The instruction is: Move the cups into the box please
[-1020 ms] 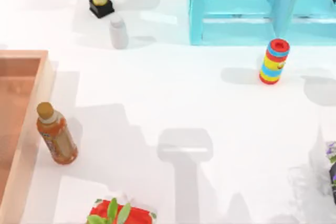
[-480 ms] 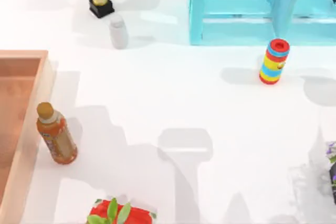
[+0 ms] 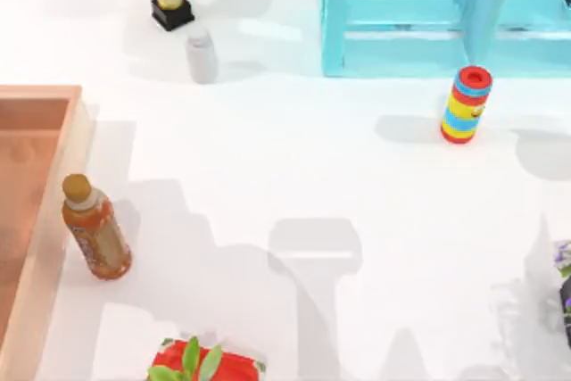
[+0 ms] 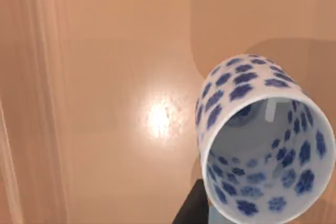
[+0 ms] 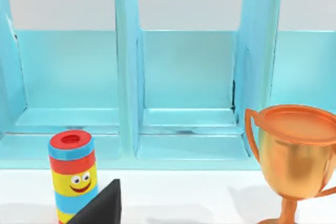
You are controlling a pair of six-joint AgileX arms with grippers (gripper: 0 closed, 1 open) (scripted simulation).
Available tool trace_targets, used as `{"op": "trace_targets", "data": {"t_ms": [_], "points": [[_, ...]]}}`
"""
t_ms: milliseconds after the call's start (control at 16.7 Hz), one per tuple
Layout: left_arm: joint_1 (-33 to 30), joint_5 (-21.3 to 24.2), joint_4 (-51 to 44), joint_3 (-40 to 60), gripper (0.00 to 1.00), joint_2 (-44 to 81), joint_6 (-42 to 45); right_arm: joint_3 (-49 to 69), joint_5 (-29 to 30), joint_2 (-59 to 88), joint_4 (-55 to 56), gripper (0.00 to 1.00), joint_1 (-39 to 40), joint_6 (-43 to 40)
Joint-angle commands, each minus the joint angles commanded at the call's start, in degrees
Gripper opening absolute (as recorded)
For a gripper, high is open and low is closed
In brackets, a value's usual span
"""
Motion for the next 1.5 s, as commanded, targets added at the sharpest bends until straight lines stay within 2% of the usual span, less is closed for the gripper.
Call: {"op": "trace_targets", "data": {"t_ms": [240, 300, 900, 1320, 1500], "points": [[0.0, 0.0, 0.0, 0.0, 0.98, 0.0, 0.0, 0.0, 0.0, 0.0, 0.0, 1.00, 0.0, 0.0], [0.0, 0.0, 0.0, 0.0, 1.00, 0.0, 0.0, 0.0, 0.0, 0.0, 0.0, 1.00, 0.0, 0.0], [0.0, 0.0, -1.0, 1.0, 1.00, 0.1, -0.1, 0.0, 0.0, 0.0, 0.0, 1.00, 0.0, 0.0], [-0.1, 0.1, -18.2, 18.9, 1.00, 1.0, -0.2, 0.0, 0.0, 0.0, 0.0, 1.00, 0.0, 0.0], [-0.3, 0.0, -22.7, 23.5, 1.00, 0.8, -0.3, 0.0, 0.0, 0.0, 0.0, 1.00, 0.0, 0.0]]}}
